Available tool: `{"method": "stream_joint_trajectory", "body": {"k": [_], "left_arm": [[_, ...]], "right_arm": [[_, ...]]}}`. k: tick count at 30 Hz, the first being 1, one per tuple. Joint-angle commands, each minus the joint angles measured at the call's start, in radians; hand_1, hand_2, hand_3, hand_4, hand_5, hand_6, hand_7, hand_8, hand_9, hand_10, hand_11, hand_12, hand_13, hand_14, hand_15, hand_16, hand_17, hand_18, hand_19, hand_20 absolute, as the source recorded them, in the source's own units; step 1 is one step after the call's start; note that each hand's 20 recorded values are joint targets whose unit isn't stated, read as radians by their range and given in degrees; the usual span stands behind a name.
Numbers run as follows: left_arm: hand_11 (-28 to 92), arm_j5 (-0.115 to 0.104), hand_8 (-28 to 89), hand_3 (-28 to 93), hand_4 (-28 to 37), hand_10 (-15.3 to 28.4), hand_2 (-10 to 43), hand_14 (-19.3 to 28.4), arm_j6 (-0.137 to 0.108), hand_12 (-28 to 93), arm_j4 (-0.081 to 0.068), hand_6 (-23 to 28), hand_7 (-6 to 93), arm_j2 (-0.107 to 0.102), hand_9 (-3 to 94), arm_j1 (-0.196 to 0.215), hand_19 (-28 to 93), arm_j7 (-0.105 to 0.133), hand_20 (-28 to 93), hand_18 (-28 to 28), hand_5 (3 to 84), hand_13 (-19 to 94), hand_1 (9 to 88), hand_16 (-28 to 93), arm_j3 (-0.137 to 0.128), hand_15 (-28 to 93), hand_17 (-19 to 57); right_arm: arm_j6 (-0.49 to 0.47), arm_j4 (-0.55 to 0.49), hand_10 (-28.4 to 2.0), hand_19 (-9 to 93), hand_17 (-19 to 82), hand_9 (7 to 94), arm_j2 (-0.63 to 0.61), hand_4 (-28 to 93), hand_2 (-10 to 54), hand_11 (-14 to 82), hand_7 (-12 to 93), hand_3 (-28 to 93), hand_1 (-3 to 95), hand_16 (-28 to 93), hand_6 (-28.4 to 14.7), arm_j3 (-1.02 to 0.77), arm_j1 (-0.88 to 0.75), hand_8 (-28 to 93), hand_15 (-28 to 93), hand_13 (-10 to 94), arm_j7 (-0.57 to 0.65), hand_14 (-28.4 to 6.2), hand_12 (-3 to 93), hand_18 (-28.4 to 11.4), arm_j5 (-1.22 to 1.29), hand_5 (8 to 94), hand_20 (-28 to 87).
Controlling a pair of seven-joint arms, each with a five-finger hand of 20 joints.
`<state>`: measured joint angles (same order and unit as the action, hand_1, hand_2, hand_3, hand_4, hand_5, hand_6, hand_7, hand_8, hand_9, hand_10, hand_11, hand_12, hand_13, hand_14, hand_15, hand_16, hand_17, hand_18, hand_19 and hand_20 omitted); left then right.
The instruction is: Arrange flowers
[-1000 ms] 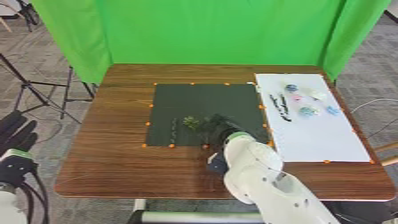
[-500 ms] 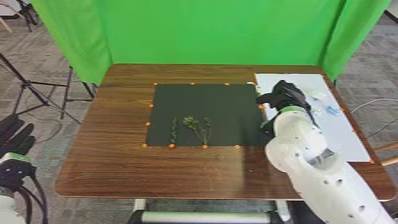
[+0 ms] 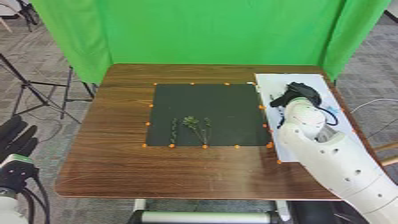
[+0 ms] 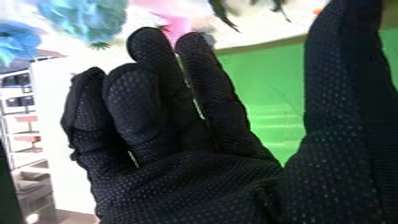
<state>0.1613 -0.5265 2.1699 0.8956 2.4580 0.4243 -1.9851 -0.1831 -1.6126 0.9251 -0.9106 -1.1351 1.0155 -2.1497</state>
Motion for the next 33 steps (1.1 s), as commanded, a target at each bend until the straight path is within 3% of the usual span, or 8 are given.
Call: {"method": "stream_joint_trajectory", "body": {"k": [1, 6, 11, 14, 19, 24, 29, 33], "left_arm": [[30, 0.008, -14, 71, -28.3, 15.3, 14.1, 15.9, -0.005, 9, -0.004, 9.0, 25.2, 0.0, 31.9, -0.004, 35, -0.015, 9, 13.5, 41.1, 21, 22.2, -12, 0.0, 49, -7.1], [30, 0.013, -14, 71, -28.3, 15.2, 14.1, 16.0, -0.001, 9, -0.008, 9.0, 25.1, 0.001, 31.9, -0.015, 35, -0.024, 9, 13.5, 41.1, 21, 22.1, -12, 0.007, 49, -7.1], [30, 0.004, -14, 73, -28.3, 15.3, 14.8, 16.0, 0.004, 9, -0.007, 9.0, 25.1, 0.0, 31.9, -0.023, 35, -0.017, 9, 13.5, 41.1, 21, 22.7, -12, 0.016, 49, -7.1], [30, 0.006, -14, 73, -28.3, 15.3, 15.0, 15.9, 0.005, 9, -0.008, 9.0, 25.1, 0.001, 31.9, -0.029, 35, -0.023, 9, 13.5, 41.1, 21, 22.9, -12, 0.021, 49, -7.1], [30, -0.001, -14, 72, -28.3, 15.3, 14.9, 15.9, 0.006, 9, -0.009, 9.0, 25.1, 0.0, 31.9, -0.022, 35, -0.014, 9, 13.5, 41.0, 21, 22.7, -12, 0.024, 49, -7.1], [30, 0.01, -14, 72, -28.3, 15.3, 14.8, 16.0, 0.013, 9, -0.012, 9.0, 25.0, 0.009, 31.9, -0.034, 35, -0.036, 9, 13.5, 41.0, 21, 22.5, -12, 0.021, 49, -7.1], [30, -0.001, -14, 72, -28.3, 15.3, 14.7, 16.0, 0.007, 9, -0.01, 9.1, 24.9, 0.002, 31.9, -0.03, 35, -0.023, 9, 13.5, 41.0, 21, 22.5, -12, 0.033, 50, -7.1], [30, 0.001, -14, 72, -28.3, 15.3, 14.7, 16.0, 0.007, 9, -0.008, 9.0, 24.9, 0.007, 31.8, -0.023, 35, -0.023, 9, 13.5, 41.0, 21, 22.4, -12, 0.034, 50, -7.1]], "right_arm": [[-0.051, 0.072, -23.8, 79, 28, 57.3, -0.007, -28, -9.5, 49.1, 15, 42, 41.4, 41, -11.0, 0.057, 0.053, -9, 78, 55, 0.018, -23.2, 35.0, -28.4, 0.023, 54.0, 50], [-0.027, 0.101, -23.6, 79, 28, 56.3, 0.003, -28, -9.5, 56.1, 18, 40, 45.5, 45, -5.9, 0.112, 0.072, -12, 81, 56, 0.009, -23.2, 42.0, -28.4, 0.016, 57.8, 52], [0.035, 0.133, -21.7, 79, 29, 58.1, 0.021, -28, -9.5, 58.5, 22, 69, 41.9, 49, -2.7, 0.134, 0.081, -14, 82, 58, 0.002, -21.7, 45.8, -28.4, 0.053, 66.6, 53], [0.041, 0.147, -20.7, 79, 29, 59.6, 0.024, -28, -9.5, 59.0, 22, 73, 44.6, 50, -1.9, 0.144, 0.082, -14, 82, 58, 0.017, -21.1, 46.0, -28.4, 0.06, 71.2, 53], [0.031, 0.159, -18.5, 79, 29, 64.7, 0.028, -28, -9.5, 56.0, 23, 61, 57.3, 51, -2.9, 0.146, 0.066, 4, 81, 60, 0.025, -20.1, 51.1, -28.4, 0.074, 79.9, 51], [0.034, 0.152, -16.9, 79, 29, 69.7, 0.027, -28, -9.5, 53.0, 28, 64, 58.6, 52, -2.0, 0.151, 0.049, 14, 80, 64, 0.01, -18.9, 57.3, -28.4, 0.067, 84.0, 52], [0.057, 0.136, -16.6, 79, 30, 71.9, 0.014, -28, -9.5, 51.2, 32, 68, 58.5, 53, -1.0, 0.146, 0.027, 22, 80, 65, -0.029, -18.7, 61.0, -28.4, 0.047, 84.7, 54], [0.17, 0.089, -16.8, 78, 30, 72.2, -0.022, -28, -9.5, 47.0, 33, 76, 55.6, 51, -1.7, 0.113, -0.012, 27, 79, 66, -0.051, -18.7, 62.9, -28.4, 0.016, 83.0, 55]]}}
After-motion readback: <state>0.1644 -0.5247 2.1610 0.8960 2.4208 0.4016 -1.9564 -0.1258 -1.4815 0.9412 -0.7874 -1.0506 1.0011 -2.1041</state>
